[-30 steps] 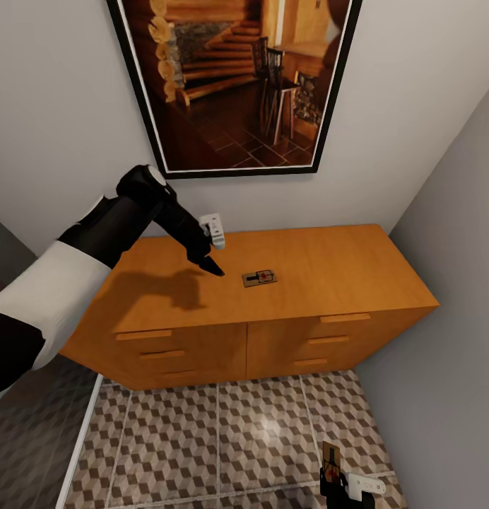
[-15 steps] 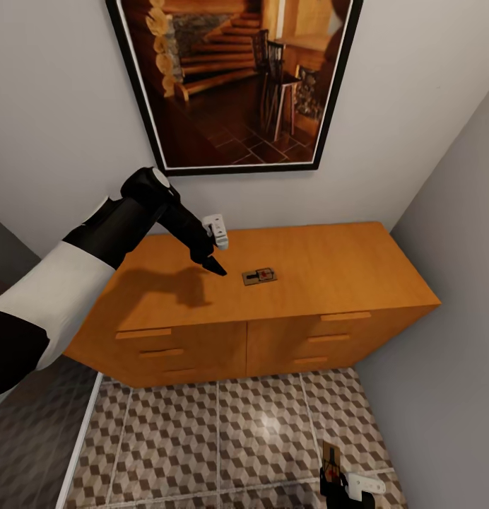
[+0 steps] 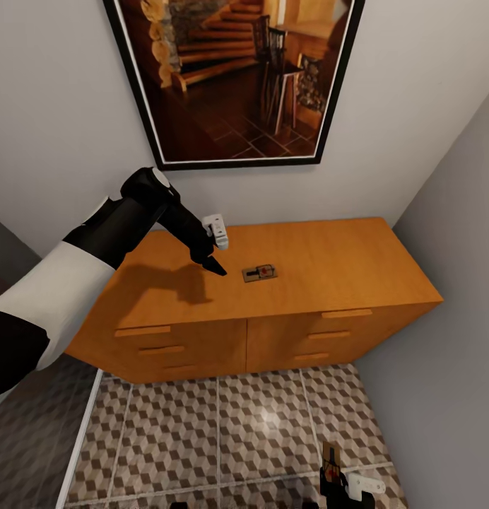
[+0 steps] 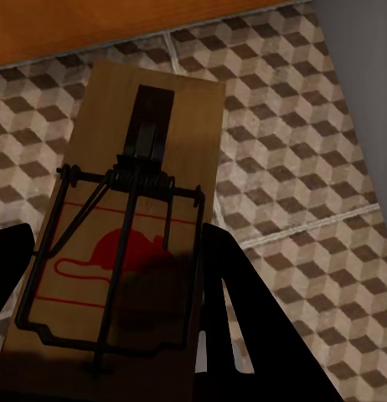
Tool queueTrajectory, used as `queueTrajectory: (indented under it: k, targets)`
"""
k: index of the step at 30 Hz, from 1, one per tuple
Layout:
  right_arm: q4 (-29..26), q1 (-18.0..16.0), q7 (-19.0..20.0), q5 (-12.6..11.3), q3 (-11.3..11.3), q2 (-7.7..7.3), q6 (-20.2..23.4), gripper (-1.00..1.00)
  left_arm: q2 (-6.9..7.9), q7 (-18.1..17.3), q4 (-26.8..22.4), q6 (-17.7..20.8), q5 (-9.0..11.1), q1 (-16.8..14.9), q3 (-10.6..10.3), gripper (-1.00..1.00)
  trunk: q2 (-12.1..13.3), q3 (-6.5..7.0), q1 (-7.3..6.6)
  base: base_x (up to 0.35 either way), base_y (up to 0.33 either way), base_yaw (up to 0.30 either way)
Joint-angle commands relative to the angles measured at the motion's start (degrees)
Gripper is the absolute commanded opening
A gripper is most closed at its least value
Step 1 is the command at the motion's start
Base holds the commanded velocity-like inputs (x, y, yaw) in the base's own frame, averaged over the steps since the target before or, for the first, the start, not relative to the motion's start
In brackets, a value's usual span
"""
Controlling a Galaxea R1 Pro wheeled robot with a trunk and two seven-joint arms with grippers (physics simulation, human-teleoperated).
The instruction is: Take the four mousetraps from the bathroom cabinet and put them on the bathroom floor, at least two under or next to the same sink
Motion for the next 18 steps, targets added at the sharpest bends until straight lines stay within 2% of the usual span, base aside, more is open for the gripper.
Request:
queueTrajectory:
  k: [1,9,18]
  targets:
    - [0.04,-0.04,-0.43,-0.16,0.50,0.02,-0.13,-1.00,0.03,-0.40,-0.08,0.62,-0.38,-0.06,-0.09,1.00,-0.10,-0.17,0.03,0.029,0.000,0.000]
    - [0.05,-0.04,-0.43,-0.16,0.50,0.02,-0.13,-1.00,0.00,-0.37,-0.01,0.64,-0.44,-0.06,-0.10,1.00,-0.10,-0.82,0.03,0.145,0.000,0.000]
    - [0.05,-0.04,-0.42,-0.16,0.50,0.02,-0.13,-1.00,0.00,0.30,-0.01,0.64,-0.45,-0.01,-0.14,1.00,-0.10,-1.56,0.03,0.021,0.000,0.000]
